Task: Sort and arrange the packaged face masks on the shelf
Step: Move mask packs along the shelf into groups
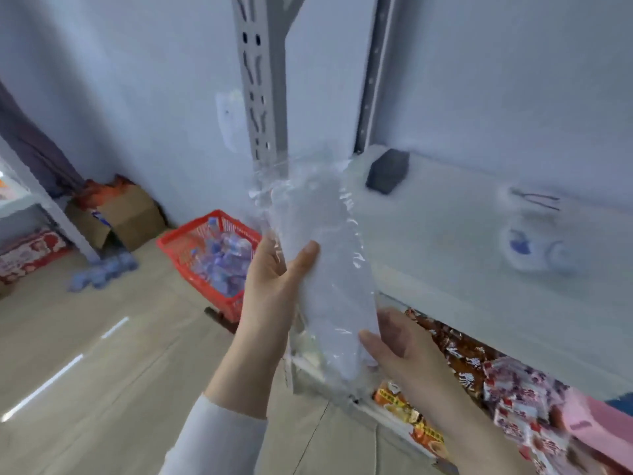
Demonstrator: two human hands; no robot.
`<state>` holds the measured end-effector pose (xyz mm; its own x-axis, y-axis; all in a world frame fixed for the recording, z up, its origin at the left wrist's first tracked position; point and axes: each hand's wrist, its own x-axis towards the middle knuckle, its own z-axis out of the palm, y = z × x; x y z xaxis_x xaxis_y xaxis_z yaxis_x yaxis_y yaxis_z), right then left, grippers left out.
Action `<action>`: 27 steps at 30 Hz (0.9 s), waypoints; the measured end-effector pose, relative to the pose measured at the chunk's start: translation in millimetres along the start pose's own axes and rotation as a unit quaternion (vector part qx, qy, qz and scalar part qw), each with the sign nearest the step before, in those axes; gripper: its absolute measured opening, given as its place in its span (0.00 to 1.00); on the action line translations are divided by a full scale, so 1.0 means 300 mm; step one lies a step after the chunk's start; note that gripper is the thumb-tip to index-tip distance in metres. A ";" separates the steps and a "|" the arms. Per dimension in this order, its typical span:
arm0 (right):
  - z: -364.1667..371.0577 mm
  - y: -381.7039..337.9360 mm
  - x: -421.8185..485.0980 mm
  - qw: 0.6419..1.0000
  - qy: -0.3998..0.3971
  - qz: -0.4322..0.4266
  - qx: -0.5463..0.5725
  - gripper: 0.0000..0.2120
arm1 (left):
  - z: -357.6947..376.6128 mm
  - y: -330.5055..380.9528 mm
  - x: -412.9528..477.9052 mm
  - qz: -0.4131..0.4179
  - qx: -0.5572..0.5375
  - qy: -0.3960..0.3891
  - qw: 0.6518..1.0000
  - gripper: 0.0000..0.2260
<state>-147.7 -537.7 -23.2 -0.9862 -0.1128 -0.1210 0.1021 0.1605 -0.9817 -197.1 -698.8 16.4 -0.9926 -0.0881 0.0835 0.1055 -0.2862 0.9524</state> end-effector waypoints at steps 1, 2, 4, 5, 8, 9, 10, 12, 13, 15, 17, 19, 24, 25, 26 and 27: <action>0.004 -0.015 0.005 0.999 0.031 0.006 0.012 0.08 | 0.018 0.006 0.044 -0.006 0.006 -0.029 1.000 0.15; 0.004 -0.023 0.011 0.998 0.065 0.013 0.019 0.08 | 0.037 0.007 0.089 -0.012 0.015 -0.052 0.998 0.14; -0.003 -0.037 0.025 0.990 0.131 0.029 0.031 0.07 | 0.074 -0.012 0.175 -0.015 0.040 -0.104 0.994 0.15; -0.011 -0.048 0.031 0.986 0.161 0.037 0.035 0.05 | 0.098 -0.023 0.216 -0.018 0.060 -0.130 0.990 0.15; -0.069 -0.053 0.077 0.968 0.244 0.044 0.029 0.02 | 0.199 -0.056 0.324 -0.025 0.117 -0.212 0.970 0.15; -0.094 -0.062 0.103 0.962 0.270 0.045 0.020 0.04 | 0.244 -0.073 0.365 -0.027 0.131 -0.227 0.965 0.12; -0.125 -0.058 0.136 0.955 0.292 0.049 0.019 0.03 | 0.290 -0.096 0.408 -0.032 0.142 -0.239 0.960 0.07; -0.193 -0.054 0.223 0.937 0.341 0.065 0.041 0.06 | 0.386 -0.154 0.487 -0.045 0.164 -0.254 0.952 0.12; -0.227 -0.054 0.272 0.926 0.367 0.070 0.055 0.10 | 0.430 -0.178 0.518 -0.059 0.177 -0.257 0.948 0.18; -0.295 -0.056 0.373 0.909 0.403 0.072 0.079 0.13 | 0.499 -0.223 0.577 -0.078 0.203 -0.245 0.945 0.22; -0.355 -0.062 0.469 0.906 0.408 0.068 0.088 0.16 | 0.550 -0.268 0.640 -0.085 0.219 -0.239 0.942 0.20; -0.396 -0.064 0.549 0.902 0.416 0.078 0.083 0.20 | 0.594 -0.294 0.704 -0.075 0.258 -0.236 0.934 0.20; -0.462 -0.051 0.721 0.887 0.443 0.130 0.023 0.24 | 0.679 -0.331 0.843 -0.086 0.347 -0.234 0.904 0.04; -0.472 -0.047 0.751 0.884 0.447 0.140 -0.002 0.25 | 0.692 -0.334 0.859 -0.084 0.366 -0.230 0.898 0.07; -0.479 -0.042 0.776 0.880 0.449 0.151 -0.029 0.25 | 0.701 -0.344 0.875 -0.079 0.390 -0.231 0.888 0.11; -0.480 -0.040 0.793 0.876 0.449 0.164 -0.061 0.25 | 0.706 -0.353 0.887 -0.081 0.409 -0.234 0.878 0.13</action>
<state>-402.4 -425.2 -19.1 -0.6166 0.7673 -0.1762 0.4394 0.1497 -0.8857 -485.2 -489.7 -0.2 -0.9265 0.3477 -0.1437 0.0719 0.5385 0.8395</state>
